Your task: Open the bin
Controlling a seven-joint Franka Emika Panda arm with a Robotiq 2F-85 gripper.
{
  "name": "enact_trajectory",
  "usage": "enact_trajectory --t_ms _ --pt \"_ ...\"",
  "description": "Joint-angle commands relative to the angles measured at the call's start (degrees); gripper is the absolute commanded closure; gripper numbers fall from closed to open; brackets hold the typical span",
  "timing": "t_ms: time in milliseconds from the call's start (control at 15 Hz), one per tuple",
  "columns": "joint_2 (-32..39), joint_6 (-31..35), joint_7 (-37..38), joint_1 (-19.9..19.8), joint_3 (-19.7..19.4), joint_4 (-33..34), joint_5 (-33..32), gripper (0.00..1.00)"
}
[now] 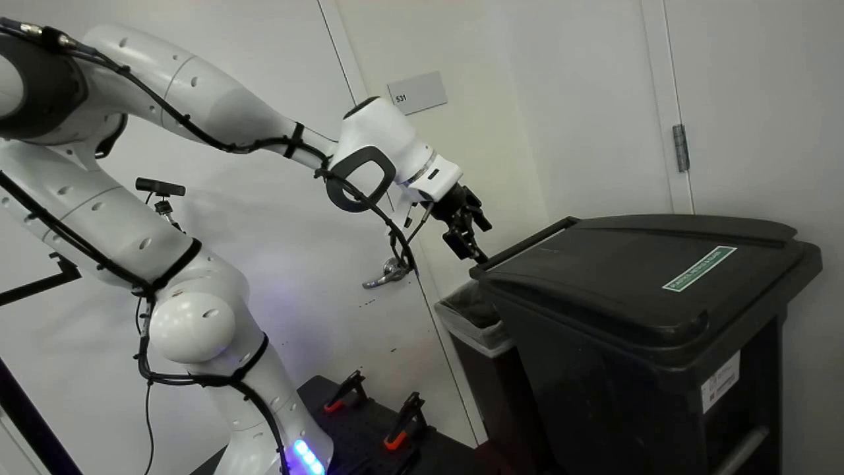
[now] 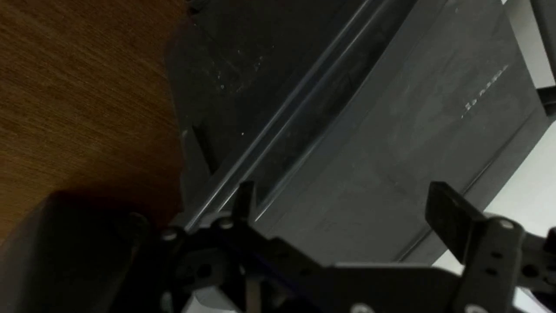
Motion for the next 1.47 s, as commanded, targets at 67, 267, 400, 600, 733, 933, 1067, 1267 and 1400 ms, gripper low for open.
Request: enact_trajectory --t_ms 67,267,400,600,733,933,1067,1267,1400 --pt "8.2 3.8 -3.3 3.4 -7.9 4.6 9.9 0.00" --pt "10.4 2.3 -11.7 13.3 -19.7 7.1 24.5 0.00" --pt "10.9 0.3 -18.1 18.9 -26.8 8.9 34.6 0.00" --pt "13.5 0.0 -31.1 24.8 -34.2 11.6 49.6 0.00" --pt "17.4 0.9 -36.9 25.9 -35.6 12.5 53.1 0.00" --pt "15.2 1.6 -35.5 24.7 -35.0 10.7 51.2 0.00" --pt "16.6 1.6 -35.5 25.0 -35.0 11.2 51.2 0.00" --pt "16.8 2.7 -38.3 26.2 -35.5 12.3 58.7 0.00" --pt "17.5 2.5 -42.8 26.3 -36.0 12.9 65.0 0.00"
